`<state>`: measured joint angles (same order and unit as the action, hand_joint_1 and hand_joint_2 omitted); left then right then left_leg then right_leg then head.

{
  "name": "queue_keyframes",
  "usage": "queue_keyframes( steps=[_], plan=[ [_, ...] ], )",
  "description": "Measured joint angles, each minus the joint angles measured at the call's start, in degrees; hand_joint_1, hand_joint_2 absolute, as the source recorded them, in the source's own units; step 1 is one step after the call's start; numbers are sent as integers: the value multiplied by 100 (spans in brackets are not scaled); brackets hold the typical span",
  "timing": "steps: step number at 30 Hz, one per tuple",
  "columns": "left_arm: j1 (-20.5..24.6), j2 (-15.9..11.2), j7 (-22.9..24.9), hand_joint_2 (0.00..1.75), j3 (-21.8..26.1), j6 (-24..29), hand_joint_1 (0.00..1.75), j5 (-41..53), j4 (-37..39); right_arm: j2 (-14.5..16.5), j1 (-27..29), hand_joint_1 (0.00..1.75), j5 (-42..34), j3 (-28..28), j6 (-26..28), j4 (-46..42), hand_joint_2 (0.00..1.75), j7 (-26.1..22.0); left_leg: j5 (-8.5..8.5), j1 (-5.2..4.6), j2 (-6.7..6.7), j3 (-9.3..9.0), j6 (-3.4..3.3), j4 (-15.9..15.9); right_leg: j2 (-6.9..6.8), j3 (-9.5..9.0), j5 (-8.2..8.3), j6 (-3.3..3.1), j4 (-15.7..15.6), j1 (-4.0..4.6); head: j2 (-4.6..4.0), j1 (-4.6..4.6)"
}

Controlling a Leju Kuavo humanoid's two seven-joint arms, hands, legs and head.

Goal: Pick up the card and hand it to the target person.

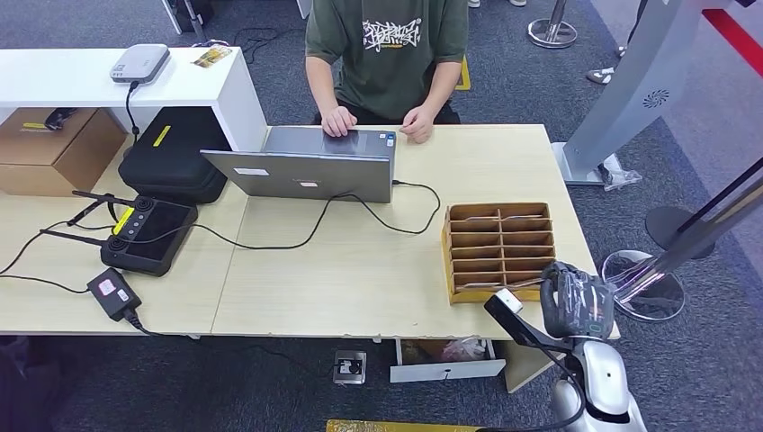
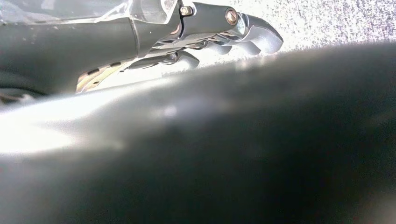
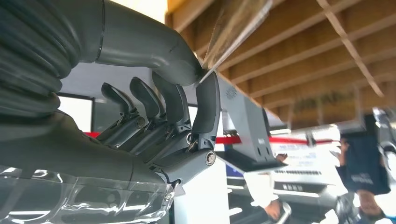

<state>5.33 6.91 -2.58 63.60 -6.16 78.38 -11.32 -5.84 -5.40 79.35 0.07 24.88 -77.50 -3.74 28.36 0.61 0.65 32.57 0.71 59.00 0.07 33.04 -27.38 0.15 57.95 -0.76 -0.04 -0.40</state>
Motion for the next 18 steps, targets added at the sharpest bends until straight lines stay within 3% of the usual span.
queue_keyframes(
  steps=[9, 18],
  plan=[
    [-10, 0, -63, 0, 0, 0, 0, -31, 0, -159, 215, 154, -272, 105, 75, -1132, 175, -252, 0, -1, 0, 1, 0, 0, 0, 0, 0, 1, 0, 0, 0, 0],
    [-24, -2, -81, 0, 0, 0, 0, -89, 0, -442, 31, 156, -311, 208, 147, -1824, 175, -271, 0, 0, 0, 1, 0, 2, 0, -1, 1, 2, 0, -1, 0, 0]
  ],
)
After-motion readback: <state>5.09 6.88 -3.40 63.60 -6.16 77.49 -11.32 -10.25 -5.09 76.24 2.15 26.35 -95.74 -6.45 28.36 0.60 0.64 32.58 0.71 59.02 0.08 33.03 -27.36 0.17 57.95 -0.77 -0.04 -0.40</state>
